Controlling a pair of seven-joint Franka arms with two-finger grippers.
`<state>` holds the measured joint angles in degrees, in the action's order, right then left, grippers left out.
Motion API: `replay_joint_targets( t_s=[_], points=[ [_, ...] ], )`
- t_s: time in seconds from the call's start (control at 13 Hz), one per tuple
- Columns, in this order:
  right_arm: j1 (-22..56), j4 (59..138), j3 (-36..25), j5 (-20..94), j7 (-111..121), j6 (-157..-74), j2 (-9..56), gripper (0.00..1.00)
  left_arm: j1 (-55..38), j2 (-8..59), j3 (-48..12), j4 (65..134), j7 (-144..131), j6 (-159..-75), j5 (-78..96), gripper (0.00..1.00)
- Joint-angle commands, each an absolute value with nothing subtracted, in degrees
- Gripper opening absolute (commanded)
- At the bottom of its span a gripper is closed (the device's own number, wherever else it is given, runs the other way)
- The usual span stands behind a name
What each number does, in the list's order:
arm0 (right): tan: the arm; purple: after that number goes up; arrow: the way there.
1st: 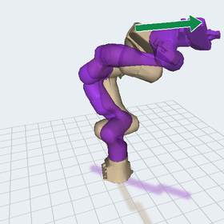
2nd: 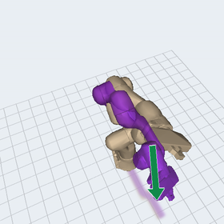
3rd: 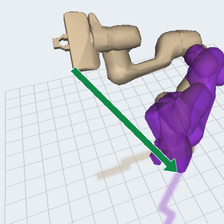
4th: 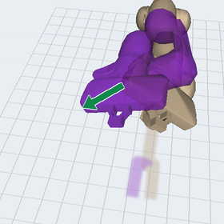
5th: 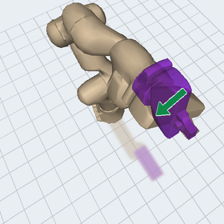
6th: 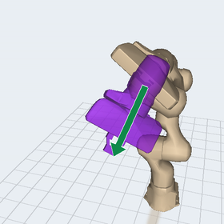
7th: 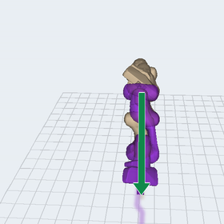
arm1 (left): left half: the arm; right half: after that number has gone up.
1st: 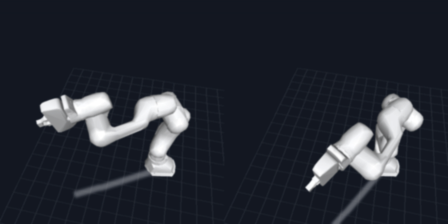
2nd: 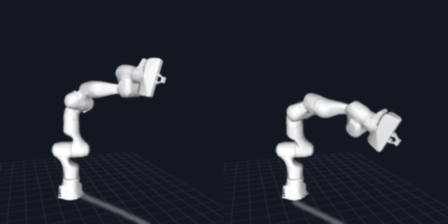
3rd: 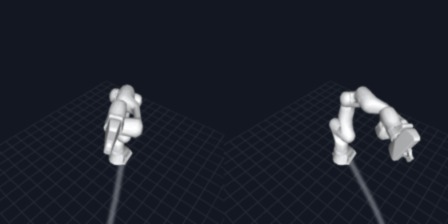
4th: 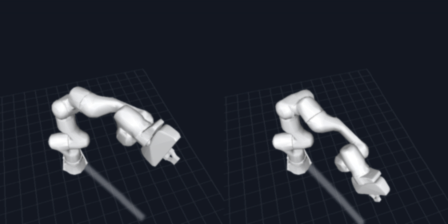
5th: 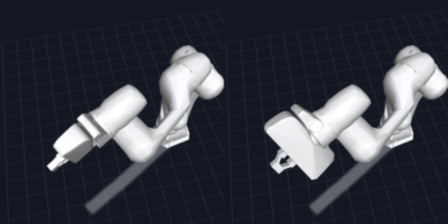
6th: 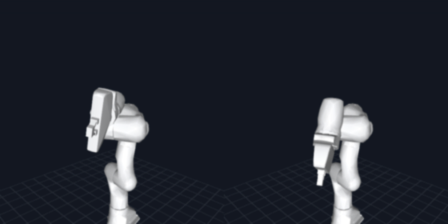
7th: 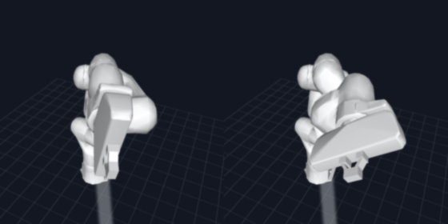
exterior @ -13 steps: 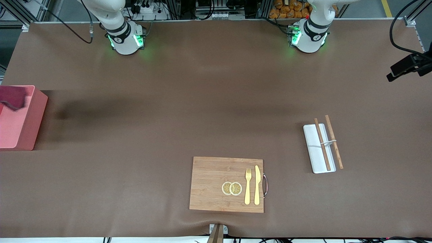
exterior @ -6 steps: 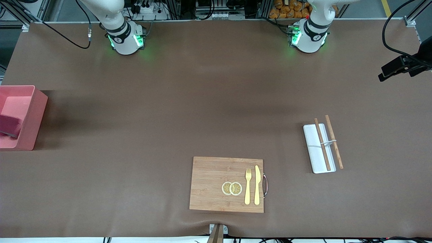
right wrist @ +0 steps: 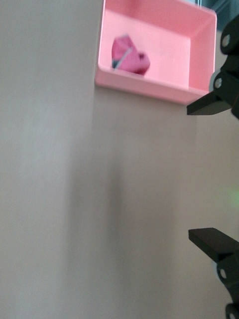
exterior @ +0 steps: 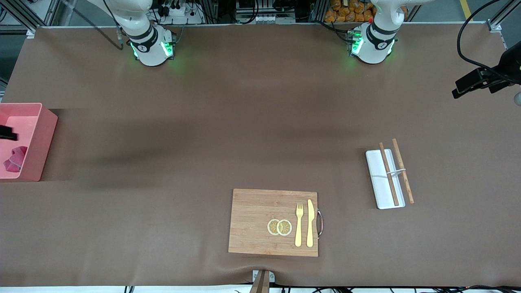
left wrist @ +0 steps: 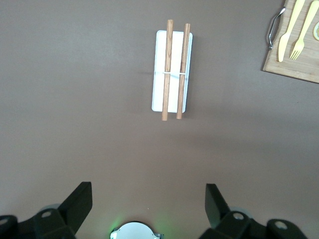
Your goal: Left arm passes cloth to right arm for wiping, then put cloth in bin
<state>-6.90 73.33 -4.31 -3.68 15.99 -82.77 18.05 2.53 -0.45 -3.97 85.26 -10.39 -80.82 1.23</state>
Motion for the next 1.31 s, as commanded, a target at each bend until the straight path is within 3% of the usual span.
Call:
replay_joint_targets(
  t_s=[0.0,0.23,0.62,0.85,1.23],
  points=[
    [0.6,80.7,-5.1,-0.5,1.8,-82.4,9.9,1.00,2.5,-0.7,-4.4,85.7,-10.6,-80.9,-0.3,1.00],
    [3.5,85.6,-5.1,-0.4,-1.1,-82.4,2.7,1.00,2.1,-0.7,-4.7,85.3,-10.5,-80.9,-2.5,1.00],
    [2.6,82.9,-5.0,4.6,-2.5,-77.3,0.7,1.00,3.1,-1.8,-5.9,85.4,-10.7,-82.4,-3.4,1.00],
    [-3.4,82.5,-1.2,4.2,-2.5,-75.9,-1.1,1.00,3.0,-1.2,-5.9,85.2,-10.3,-83.8,-3.9,1.00],
    [-3.4,82.5,-1.1,2.1,-2.3,-75.0,-0.8,1.00,3.3,-1.1,-5.5,83.1,-9.4,-83.9,-3.1,1.00]
  ],
)
